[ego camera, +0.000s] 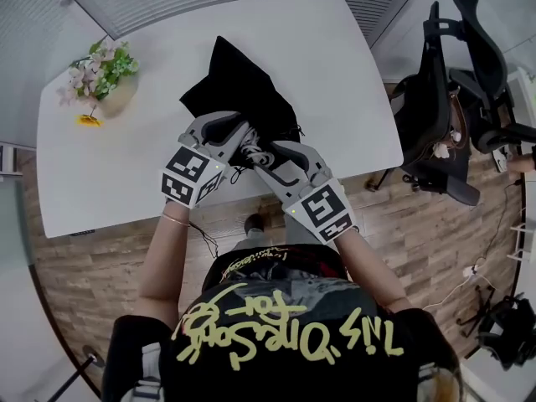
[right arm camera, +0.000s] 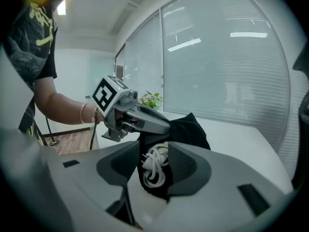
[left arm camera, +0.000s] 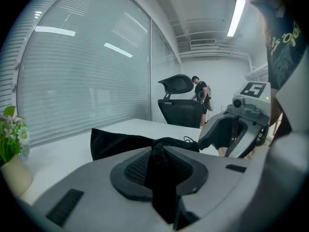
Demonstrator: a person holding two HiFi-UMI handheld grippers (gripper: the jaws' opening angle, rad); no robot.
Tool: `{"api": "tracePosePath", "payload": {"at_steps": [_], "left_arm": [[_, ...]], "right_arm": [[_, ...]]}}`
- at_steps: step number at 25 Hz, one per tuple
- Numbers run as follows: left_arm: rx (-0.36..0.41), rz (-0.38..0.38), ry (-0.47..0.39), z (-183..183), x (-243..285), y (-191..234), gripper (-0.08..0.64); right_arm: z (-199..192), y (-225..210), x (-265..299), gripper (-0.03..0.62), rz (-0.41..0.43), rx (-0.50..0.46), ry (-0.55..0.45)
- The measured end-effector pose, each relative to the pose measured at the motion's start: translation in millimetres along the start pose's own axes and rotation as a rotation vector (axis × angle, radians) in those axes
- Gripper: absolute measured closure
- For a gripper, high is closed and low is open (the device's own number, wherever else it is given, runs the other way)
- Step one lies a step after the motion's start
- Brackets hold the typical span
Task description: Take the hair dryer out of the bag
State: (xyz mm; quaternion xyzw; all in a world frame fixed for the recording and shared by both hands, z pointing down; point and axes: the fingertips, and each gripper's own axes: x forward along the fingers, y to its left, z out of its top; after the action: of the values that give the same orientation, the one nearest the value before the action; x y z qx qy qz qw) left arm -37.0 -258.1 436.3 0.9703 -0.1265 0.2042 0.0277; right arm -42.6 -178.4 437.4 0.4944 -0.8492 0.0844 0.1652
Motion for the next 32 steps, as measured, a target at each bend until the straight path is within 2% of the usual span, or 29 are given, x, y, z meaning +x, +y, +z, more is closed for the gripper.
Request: {"api": "tracePosePath", "payload": {"at_steps": [4, 10, 16, 21, 30, 32], "left_arm": [[-0.004, -0.002, -0.006, 0, -2, -2, 0.491], [0.002, -0.003, -0.010, -2, -5, -7, 0.488], [-0.006, 0.008, -0.023, -2, -12, -9, 0.485], [-0.013, 0.023, -0.033, -3, -19, -11, 0.482], [-0.018, 0.009, -0.042, -8, -33, -19, 0.480], [-0.015, 0.004, -0.041, -9, -33, -20, 0.480]], "right_arm": [[-21, -11, 18, 0.400, -0.031, 0.028, 0.083], [-24, -14, 30, 0.376, -0.022, 0.154, 0.110], [-15, -14, 32, 0.359, -0.041, 0.180, 0.095], [-19, -11, 46, 0.347, -0.062, 0.169, 0.135], [-26, -7, 64, 0.328, -0.123, 0.189, 0.154], [-28, -7, 65, 0.319, -0.129, 0.222, 0.163]]}}
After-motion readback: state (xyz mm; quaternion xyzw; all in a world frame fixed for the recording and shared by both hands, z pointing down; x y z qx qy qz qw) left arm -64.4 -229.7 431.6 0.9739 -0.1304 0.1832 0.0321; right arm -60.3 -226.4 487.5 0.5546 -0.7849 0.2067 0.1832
